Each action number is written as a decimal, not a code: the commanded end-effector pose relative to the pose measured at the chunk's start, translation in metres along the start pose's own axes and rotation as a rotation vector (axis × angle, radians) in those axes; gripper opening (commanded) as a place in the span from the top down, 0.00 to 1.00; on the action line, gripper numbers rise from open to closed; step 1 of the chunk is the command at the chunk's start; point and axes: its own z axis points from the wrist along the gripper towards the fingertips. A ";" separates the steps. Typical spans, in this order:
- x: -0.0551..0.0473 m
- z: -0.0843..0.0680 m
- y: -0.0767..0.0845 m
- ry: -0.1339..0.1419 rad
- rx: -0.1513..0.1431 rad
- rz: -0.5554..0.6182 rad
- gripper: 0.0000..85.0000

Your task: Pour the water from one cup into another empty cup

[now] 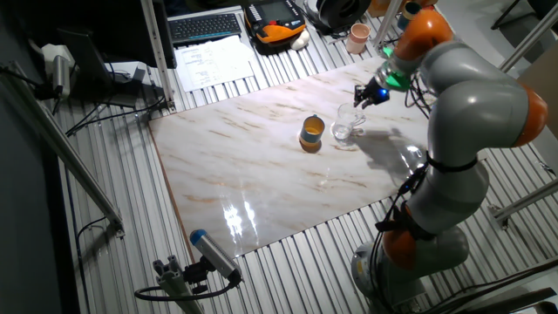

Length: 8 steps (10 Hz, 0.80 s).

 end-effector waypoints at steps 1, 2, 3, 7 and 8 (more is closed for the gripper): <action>-0.001 -0.018 0.014 0.009 0.020 0.008 0.80; 0.000 -0.028 0.028 0.018 0.042 0.015 0.80; 0.001 -0.035 0.037 0.017 0.071 -0.002 0.80; 0.004 -0.036 0.055 -0.015 0.099 -0.102 1.00; 0.005 -0.034 0.062 -0.023 0.108 -0.121 1.00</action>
